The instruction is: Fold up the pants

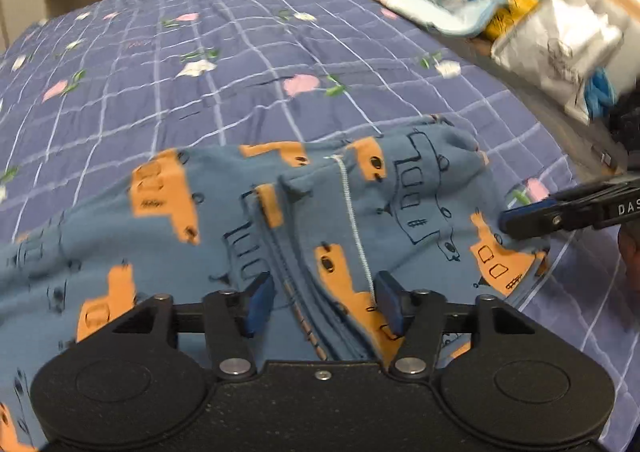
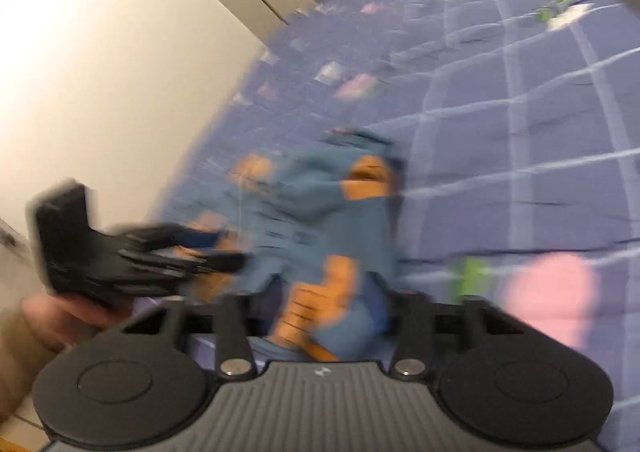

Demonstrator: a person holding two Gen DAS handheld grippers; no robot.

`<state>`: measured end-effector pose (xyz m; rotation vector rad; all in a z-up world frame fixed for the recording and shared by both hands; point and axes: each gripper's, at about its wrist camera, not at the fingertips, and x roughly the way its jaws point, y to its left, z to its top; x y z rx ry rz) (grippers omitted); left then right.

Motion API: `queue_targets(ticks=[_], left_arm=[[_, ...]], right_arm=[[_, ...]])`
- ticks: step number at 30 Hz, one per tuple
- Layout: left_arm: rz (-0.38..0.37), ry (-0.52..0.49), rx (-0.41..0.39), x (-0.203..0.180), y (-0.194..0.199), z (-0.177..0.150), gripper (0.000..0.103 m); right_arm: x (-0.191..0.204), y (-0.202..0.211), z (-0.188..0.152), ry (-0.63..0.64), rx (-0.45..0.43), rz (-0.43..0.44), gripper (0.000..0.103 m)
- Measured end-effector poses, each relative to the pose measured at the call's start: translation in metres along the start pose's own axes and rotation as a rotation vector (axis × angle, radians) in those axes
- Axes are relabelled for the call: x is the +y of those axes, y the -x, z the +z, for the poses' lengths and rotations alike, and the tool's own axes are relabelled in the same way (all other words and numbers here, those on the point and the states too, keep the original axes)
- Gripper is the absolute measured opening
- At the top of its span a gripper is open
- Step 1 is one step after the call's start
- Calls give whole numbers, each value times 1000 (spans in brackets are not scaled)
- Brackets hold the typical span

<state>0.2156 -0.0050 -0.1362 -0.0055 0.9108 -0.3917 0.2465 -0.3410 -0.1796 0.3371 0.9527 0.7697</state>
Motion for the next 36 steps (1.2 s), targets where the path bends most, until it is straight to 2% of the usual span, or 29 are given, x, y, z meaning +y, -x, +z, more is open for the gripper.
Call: queue_targets(ticks=[2, 3, 5, 8, 10, 12, 15, 20, 21, 22, 23, 26, 28, 30, 32, 33, 34, 36], left_arm=[[-15, 42, -29, 6, 10, -2, 58], [-12, 42, -51, 3, 16, 0, 57], [-42, 22, -91, -7, 26, 5, 58], [-147, -36, -107, -36, 31, 15, 64], [-210, -101, -82, -58, 22, 17, 64], [-251, -160, -59, -80, 9, 15, 64], [-298, -194, -21, -103, -14, 15, 63], [-284, -244, 31, -118, -37, 5, 63], [-273, -259, 45, -118, -40, 3, 63], [-264, -275, 50, -119, -42, 1, 63], [-260, -282, 49, -120, -41, 0, 63], [-252, -303, 52, -122, -41, -2, 63], [-249, -306, 46, -122, -41, -3, 63], [-248, -300, 36, -121, -37, -2, 64], [-277, -270, 14, -119, -30, -2, 66], [-313, -249, 7, -118, -25, -4, 68], [-338, -247, 10, -119, -22, -6, 73], [-334, -291, 30, -124, -21, -15, 75]], right_arm=[[-2, 18, 1, -1, -60, -7, 42], [0, 26, 5, 18, -100, -23, 53], [3, 36, 18, 62, -167, -65, 53], [17, 27, 42, 223, -168, -161, 38], [26, 17, 55, 318, -137, -164, 21], [36, 7, 63, 406, -97, -154, 19], [44, -6, 74, 478, -26, -110, 19], [45, -29, 82, 536, 105, -85, 21], [43, -33, 83, 548, 137, -74, 18], [42, -34, 81, 568, 159, -66, 8], [43, -36, 82, 591, 169, -52, 7], [39, -36, 93, 588, 106, -116, 0], [36, -43, 96, 609, 66, -215, 0], [28, -45, 99, 564, 66, -256, 0], [26, -32, 99, 504, 9, -241, 8], [27, -21, 98, 470, -32, -190, 17], [29, -11, 95, 432, -53, -108, 32], [32, -7, 85, 400, -26, 15, 53]])
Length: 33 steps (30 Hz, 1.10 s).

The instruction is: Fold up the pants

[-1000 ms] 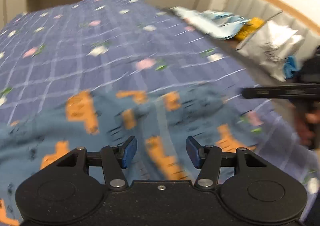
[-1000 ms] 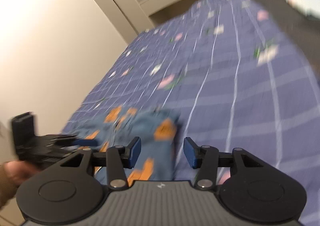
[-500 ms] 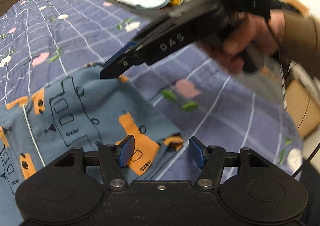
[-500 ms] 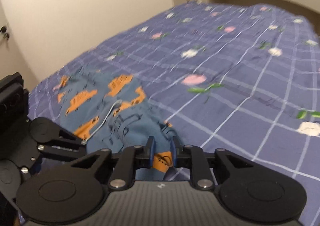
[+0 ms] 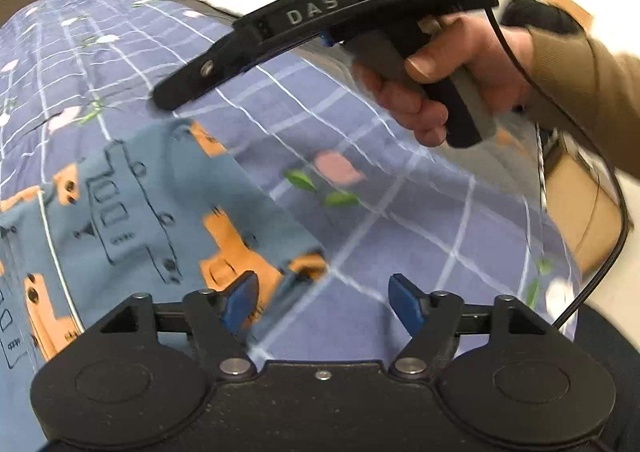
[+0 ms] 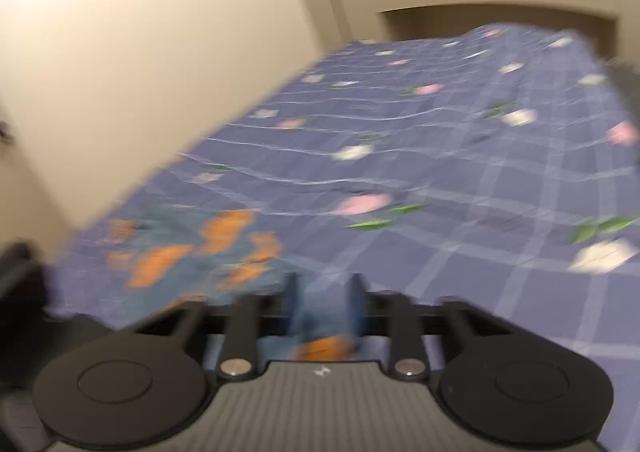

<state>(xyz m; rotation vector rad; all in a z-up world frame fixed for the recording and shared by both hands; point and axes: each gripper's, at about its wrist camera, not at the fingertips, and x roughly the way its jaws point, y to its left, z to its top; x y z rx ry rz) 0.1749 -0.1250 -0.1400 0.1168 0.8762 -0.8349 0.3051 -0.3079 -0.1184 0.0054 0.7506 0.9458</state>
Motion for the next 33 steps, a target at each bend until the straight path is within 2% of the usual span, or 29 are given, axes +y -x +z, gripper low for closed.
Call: queue_targets(ticks=[1, 2, 4, 5, 6, 8, 11, 12, 13, 14, 15, 16, 17, 19, 21, 24, 27, 30, 33], left_arm=[[25, -20, 22, -3, -2, -4, 75], [37, -30, 25, -5, -1, -8, 75], [13, -16, 25, -6, 7, -11, 74], [6, -5, 24, -5, 12, -12, 73], [6, -2, 13, -3, 19, -13, 73], [21, 8, -35, 6, 39, -16, 74], [53, 120, -130, 41, 67, -20, 83], [95, 172, -129, 58, 71, -24, 84], [162, 202, -90, 73, 70, -28, 82], [238, 214, -37, 85, 66, -33, 75], [303, 225, 4, 95, 64, -37, 75], [304, 255, -3, 104, 69, -41, 77], [261, 308, -57, 111, 81, -45, 76], [218, 379, -170, 118, 100, -46, 78], [210, 417, -210, 121, 105, -47, 81], [173, 414, -183, 114, 95, -43, 80], [161, 395, -142, 101, 82, -44, 79], [193, 411, -112, 97, 73, -52, 77], [176, 429, -125, 98, 71, -60, 77]], right_arm=[[5, -4, -6, 3, 29, 49, 53], [8, -11, -12, 21, 77, 56, 52], [7, -22, -22, 65, 132, -80, 20], [-1, -20, -23, 32, 122, -135, 14], [-8, -14, -23, -18, 88, -169, 27], [-7, 2, -25, -38, 25, -200, 29], [12, 13, -33, -41, 3, -109, 40], [18, 17, -39, -43, -3, -78, 48], [24, 17, -47, -42, 4, -46, 53], [28, 14, -52, -34, 27, -47, 53], [32, 11, -59, -20, 66, -64, 53], [34, 8, -64, -19, 92, -74, 53], [34, 9, -67, -27, 102, -81, 53], [44, 17, -71, -28, 60, -77, 53], [56, 22, -66, -12, 15, -88, 53], [75, 3, -38, 84, -12, -109, 53], [90, -32, 2, 198, 23, -57, 53], [94, -70, 35, 284, 111, 8, 53], [91, -103, 54, 348, 237, 59, 53]])
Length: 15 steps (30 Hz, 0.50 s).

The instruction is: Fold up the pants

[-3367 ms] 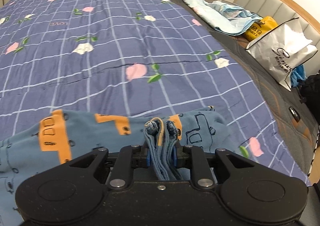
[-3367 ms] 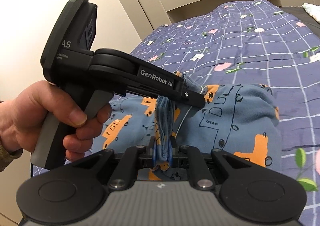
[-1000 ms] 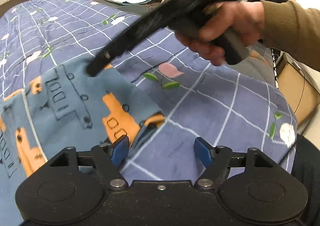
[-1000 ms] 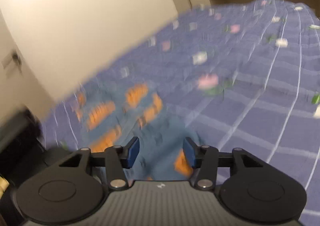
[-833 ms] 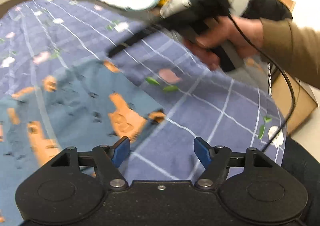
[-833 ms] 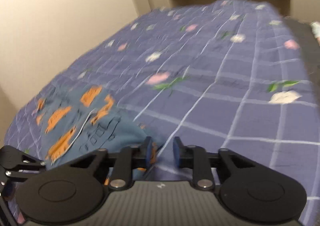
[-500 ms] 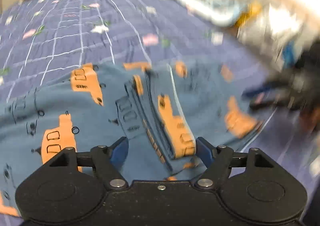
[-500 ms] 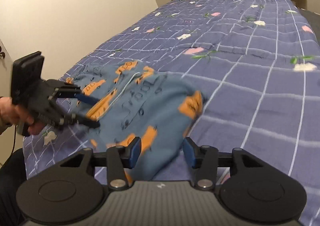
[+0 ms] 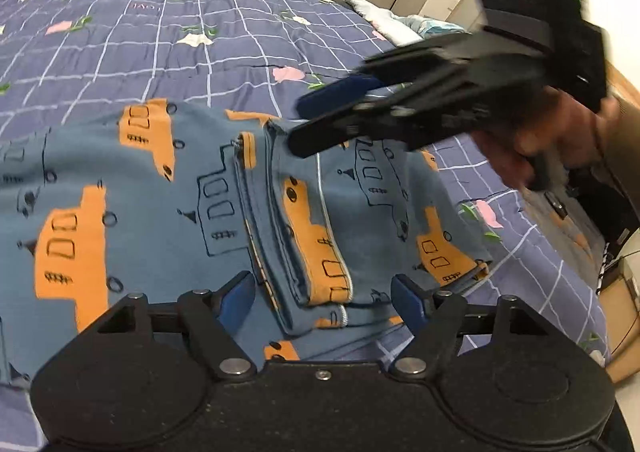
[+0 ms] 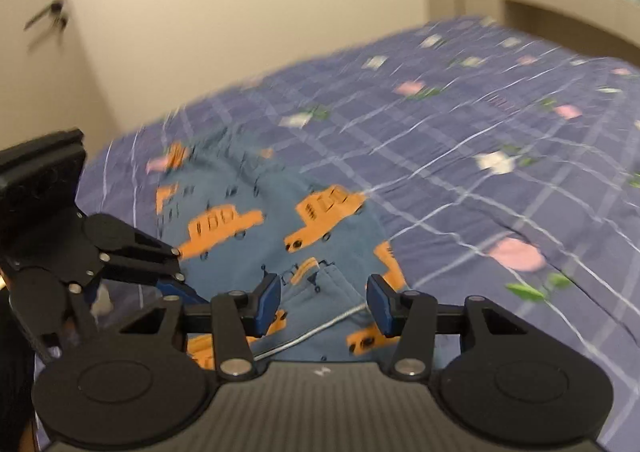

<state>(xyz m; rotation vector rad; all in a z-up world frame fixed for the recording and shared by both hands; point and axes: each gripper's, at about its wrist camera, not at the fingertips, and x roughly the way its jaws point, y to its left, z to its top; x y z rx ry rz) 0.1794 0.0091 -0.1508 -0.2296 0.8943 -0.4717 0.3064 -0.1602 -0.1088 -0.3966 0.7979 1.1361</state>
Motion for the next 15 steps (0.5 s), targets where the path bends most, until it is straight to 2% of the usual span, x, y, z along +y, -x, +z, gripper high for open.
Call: queue_targets(ticks=[3, 5, 7, 10, 15], left_arm=[[-23, 28, -18, 5, -1, -2, 74], [-28, 50, -31, 9, 1, -3, 55], [-23, 65, -44, 14, 5, -4, 39], [-41, 87, -56, 18, 8, -4, 36], [-31, 94, -96, 19, 12, -3, 25]], right_arm=[[-6, -19, 5, 31, 101, 52, 52], [-6, -30, 1, 56, 156, 65, 46], [-5, -33, 0, 66, 153, 88, 33], [-2, -30, -1, 84, 139, 98, 20], [0, -23, 2, 94, 92, 77, 17]])
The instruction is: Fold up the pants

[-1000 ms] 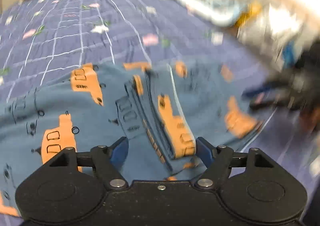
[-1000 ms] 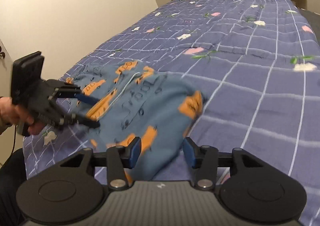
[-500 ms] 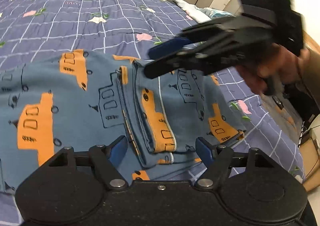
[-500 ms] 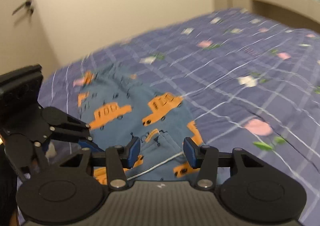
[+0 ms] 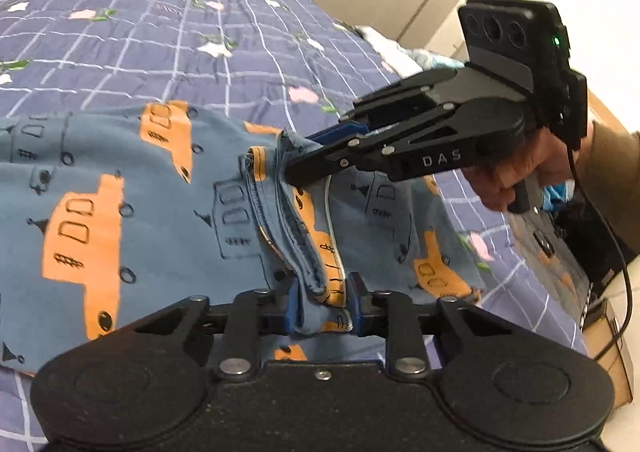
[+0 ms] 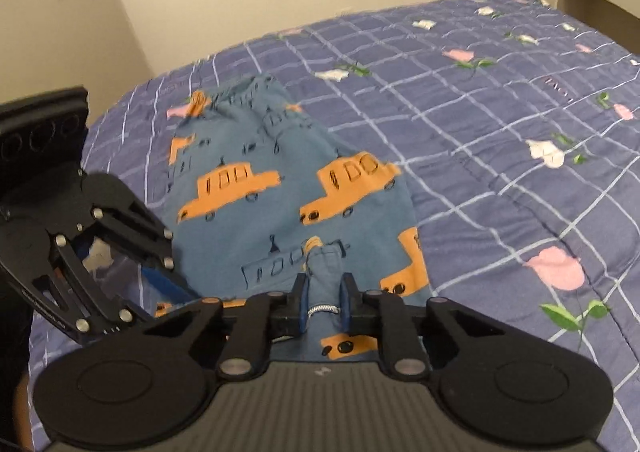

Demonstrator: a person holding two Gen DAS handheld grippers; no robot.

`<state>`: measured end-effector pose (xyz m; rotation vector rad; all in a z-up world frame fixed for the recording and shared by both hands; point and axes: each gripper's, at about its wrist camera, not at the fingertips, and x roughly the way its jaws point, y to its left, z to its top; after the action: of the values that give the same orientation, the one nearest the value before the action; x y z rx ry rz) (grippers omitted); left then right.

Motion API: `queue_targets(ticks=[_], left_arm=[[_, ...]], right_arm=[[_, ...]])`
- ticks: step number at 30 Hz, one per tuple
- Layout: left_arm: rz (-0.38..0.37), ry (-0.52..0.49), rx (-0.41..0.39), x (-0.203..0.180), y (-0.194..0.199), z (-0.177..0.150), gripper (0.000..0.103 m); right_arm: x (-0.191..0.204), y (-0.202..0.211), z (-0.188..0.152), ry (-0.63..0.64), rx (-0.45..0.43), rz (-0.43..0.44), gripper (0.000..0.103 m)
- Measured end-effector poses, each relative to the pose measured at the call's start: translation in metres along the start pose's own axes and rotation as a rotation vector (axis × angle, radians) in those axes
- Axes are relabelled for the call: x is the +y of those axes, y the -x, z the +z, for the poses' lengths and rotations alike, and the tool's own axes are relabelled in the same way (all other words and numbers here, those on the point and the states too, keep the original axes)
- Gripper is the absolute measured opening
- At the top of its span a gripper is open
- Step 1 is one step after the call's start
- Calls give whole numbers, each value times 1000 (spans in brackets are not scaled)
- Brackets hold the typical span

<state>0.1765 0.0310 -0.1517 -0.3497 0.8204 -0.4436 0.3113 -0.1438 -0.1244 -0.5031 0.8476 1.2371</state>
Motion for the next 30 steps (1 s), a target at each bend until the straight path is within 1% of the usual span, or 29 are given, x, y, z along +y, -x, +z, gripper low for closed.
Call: queue_targets(ticks=[2, 4, 6, 7, 8, 9, 10, 11, 12, 13, 14, 15, 16, 17, 18, 19, 20, 21, 22, 24, 25, 26, 28, 30], left_arm=[[24, 0, -41, 1, 10, 4, 24], [51, 2, -73, 6, 20, 7, 24], [67, 14, -60, 13, 22, 8, 24], [81, 24, -39, 17, 20, 7, 26], [101, 29, -13, 20, 17, 6, 28], [126, 25, -5, 21, 18, 4, 28], [137, 13, -16, 20, 23, 3, 30], [146, -4, -43, 18, 31, 2, 32], [153, -18, -64, 15, 38, 2, 32], [145, -30, -78, 13, 42, 2, 34], [125, -36, -80, 10, 42, 3, 40], [111, -46, -72, 8, 38, 4, 43], [111, -59, -54, 6, 30, 5, 47], [116, -63, -31, 6, 21, 5, 50], [139, -67, 1, 7, 10, 3, 50], [180, -78, 37, 8, 1, 0, 48], [184, -86, 31, 8, 2, -1, 48], [170, -77, 20, 7, 8, -2, 48], [151, -54, 8, 8, 16, -2, 49], [93, -9, -61, 17, 43, -5, 59], [88, 7, -95, 24, 59, -6, 69], [116, 23, -125, 31, 74, -6, 74], [187, 61, -193, 54, 111, -2, 78], [265, 92, -230, 80, 137, 4, 82]], right_arm=[[1, 1, 6, -6, -25, -8, 16], [-1, 4, 18, -29, -75, 2, 16], [-2, 0, 29, -31, -91, 3, 17], [-1, -8, 33, -24, -70, -5, 22], [0, -17, 34, -15, -39, -27, 27], [0, -29, 32, -13, 6, -62, 33], [-2, -36, 30, -29, 27, -72, 33], [-5, -33, 27, -63, 7, -64, 33], [-8, -23, 25, -99, -39, -62, 35], [-9, -7, 21, -132, -102, -69, 37], [-8, 6, 17, -147, -146, -71, 42], [-6, 16, 12, -154, -170, -68, 45], [-4, 22, 6, -153, -169, -70, 45], [-2, 21, 0, -149, -144, -81, 45], [-2, 17, -7, -141, -100, -107, 43], [-3, 12, -15, -127, -49, -163, 42], [-4, 10, -22, -123, -19, -225, 42], [-6, 15, -27, -149, -30, -245, 43], [-4, 26, -28, -183, -75, -265, 46], [10, 42, -26, -177, -144, -318, 50], [20, 48, -22, -174, -177, -315, 53], [28, 50, -19, -177, -193, -302, 54], [49, 45, -12, -161, -219, -282, 56], [73, 33, -3, -133, -222, -285, 56]])
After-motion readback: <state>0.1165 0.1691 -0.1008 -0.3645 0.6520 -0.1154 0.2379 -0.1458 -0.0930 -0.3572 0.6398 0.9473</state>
